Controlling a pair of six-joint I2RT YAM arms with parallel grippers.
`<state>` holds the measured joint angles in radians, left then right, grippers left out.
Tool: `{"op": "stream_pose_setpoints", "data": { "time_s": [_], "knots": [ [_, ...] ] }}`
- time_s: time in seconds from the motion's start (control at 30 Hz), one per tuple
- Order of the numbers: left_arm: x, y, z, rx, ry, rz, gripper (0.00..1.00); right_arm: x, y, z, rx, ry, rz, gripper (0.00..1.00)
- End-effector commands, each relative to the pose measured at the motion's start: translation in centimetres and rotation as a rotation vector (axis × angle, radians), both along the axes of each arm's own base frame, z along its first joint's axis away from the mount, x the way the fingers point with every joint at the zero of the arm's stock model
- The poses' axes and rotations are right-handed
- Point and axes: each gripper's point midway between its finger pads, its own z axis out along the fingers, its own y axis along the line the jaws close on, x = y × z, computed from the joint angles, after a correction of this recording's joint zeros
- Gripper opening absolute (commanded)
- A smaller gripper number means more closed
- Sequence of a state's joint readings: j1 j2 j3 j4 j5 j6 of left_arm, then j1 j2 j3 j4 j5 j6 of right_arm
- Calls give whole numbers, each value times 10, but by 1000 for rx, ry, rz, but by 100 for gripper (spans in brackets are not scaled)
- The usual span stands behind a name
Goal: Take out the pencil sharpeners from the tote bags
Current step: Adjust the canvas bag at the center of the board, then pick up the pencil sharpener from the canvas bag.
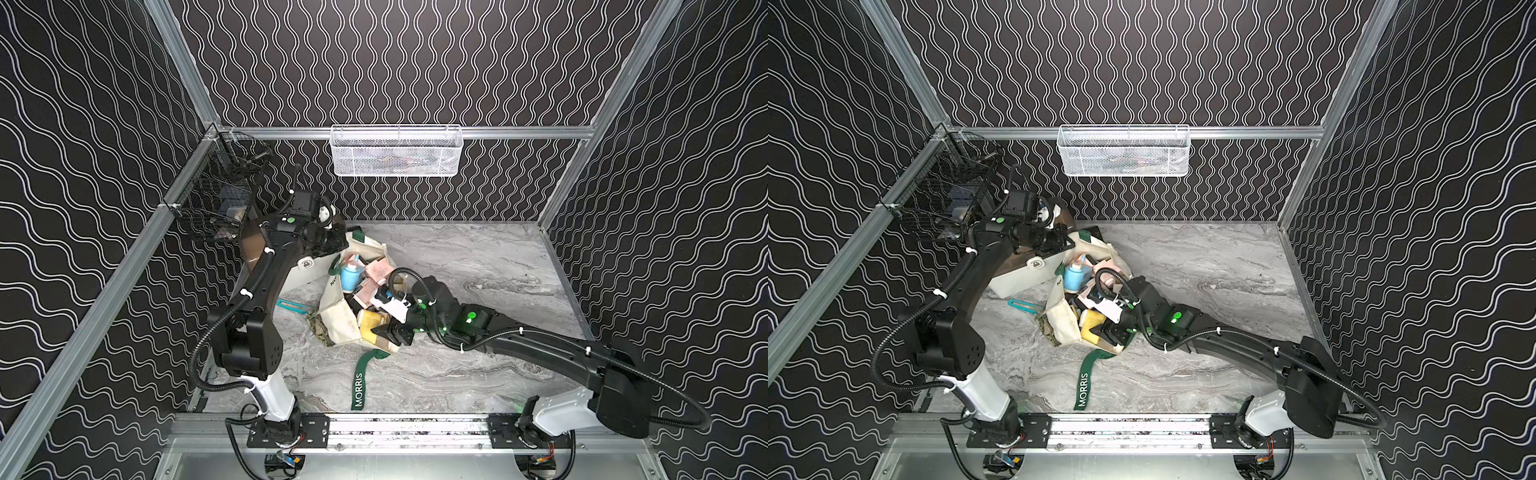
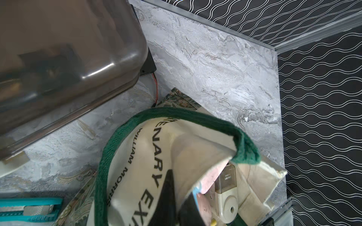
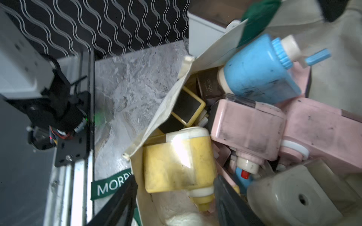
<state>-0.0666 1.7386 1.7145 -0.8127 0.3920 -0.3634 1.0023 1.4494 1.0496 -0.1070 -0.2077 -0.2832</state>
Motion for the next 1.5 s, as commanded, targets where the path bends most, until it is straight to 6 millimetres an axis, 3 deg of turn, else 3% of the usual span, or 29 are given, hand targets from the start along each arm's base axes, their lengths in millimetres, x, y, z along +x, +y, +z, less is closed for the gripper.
{"op": "stream_pose_setpoints", "data": {
  "time_s": [0.0,0.13,0.27,0.53,0.6,0.77,0.83,0.97,1.07,1.23,1.4,1.43,1.47],
  "knots": [
    [3,1,6,9,-45,-16,0,2,0,-7,-74,-175,92,68],
    [3,-1,2,-10,-35,-20,0,-7,0,-21,-97,-198,145,73],
    [3,1,-4,2,-20,-15,0,-3,4,-35,-129,-222,110,76],
    [1,1,-5,-5,-20,-15,0,28,6,-43,-154,-243,-85,79],
    [1,1,-5,-8,-20,-14,0,34,5,-38,-143,-244,-132,79],
    [0,2,-5,-16,-18,-12,0,1,3,-9,15,-185,-20,79],
    [0,3,-5,-19,-17,-10,0,-1,-2,1,47,-173,-37,80],
    [-1,1,-4,-34,-19,-15,0,23,-14,0,33,-167,-156,81],
    [-2,1,-2,-32,-24,-14,0,34,-13,-15,-23,-98,-189,80],
    [-2,2,-2,-33,-23,-12,0,27,2,-24,-23,103,-137,81],
    [-1,4,-2,-43,-22,-6,0,34,-5,-38,-22,301,-162,81],
    [-1,4,-3,-43,-20,-5,0,38,-1,-29,1,313,-154,81],
    [-1,4,-3,-44,-20,-5,0,38,0,-32,-3,332,-148,82]
  ]
}}
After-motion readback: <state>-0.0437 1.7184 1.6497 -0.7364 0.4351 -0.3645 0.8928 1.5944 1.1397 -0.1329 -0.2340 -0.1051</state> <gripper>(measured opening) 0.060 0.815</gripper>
